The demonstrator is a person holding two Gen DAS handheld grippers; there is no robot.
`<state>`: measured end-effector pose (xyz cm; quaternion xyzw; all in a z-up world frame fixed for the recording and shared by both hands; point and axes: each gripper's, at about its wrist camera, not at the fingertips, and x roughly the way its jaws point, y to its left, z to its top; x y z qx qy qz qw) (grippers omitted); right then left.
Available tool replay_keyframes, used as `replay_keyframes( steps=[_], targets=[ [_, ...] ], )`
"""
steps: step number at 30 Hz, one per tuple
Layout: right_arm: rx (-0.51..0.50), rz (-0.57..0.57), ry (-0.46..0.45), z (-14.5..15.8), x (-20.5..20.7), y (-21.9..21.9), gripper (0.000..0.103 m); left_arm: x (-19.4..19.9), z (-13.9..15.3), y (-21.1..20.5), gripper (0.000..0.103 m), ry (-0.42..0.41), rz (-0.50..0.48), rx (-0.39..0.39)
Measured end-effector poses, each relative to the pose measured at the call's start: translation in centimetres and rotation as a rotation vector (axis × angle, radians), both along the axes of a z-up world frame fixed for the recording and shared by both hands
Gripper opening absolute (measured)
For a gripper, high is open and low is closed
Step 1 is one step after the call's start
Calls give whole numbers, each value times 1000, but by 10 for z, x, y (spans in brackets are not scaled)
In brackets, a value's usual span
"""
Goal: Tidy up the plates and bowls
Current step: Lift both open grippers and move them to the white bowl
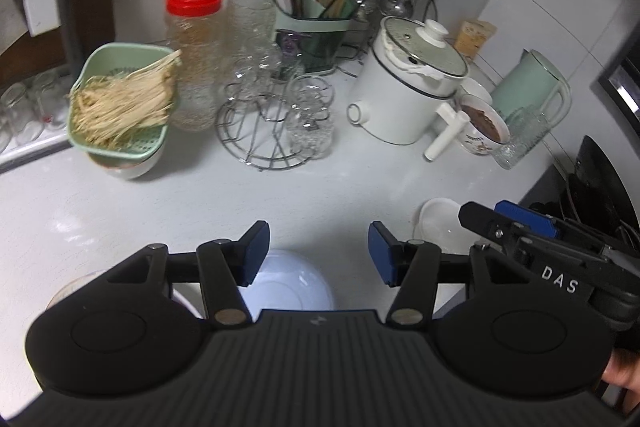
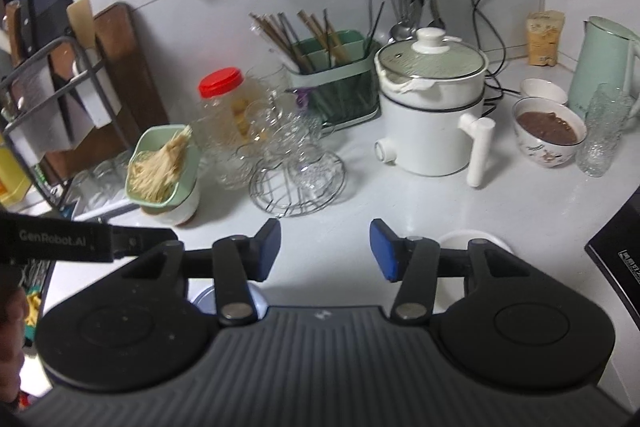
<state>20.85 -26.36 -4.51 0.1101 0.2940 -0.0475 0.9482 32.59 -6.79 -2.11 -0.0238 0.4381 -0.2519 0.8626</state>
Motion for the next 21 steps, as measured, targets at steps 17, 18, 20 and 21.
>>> replay_keyframes(
  steps=[17, 18, 20, 21],
  targets=[
    [1, -92, -45, -3, -9, -45, 68, 4, -6, -53, 71, -42, -61, 10],
    [0, -95, -41, -5, -9, -49, 72, 4, -8, -57, 71, -41, -62, 10],
    [-9, -101, -42, -8, -11, -55, 78, 5, -11, -64, 73, -38, -66, 7],
    [-12, -103, -40, -10, -11, -58, 79, 5, -13, -69, 74, -37, -68, 8]
  ],
)
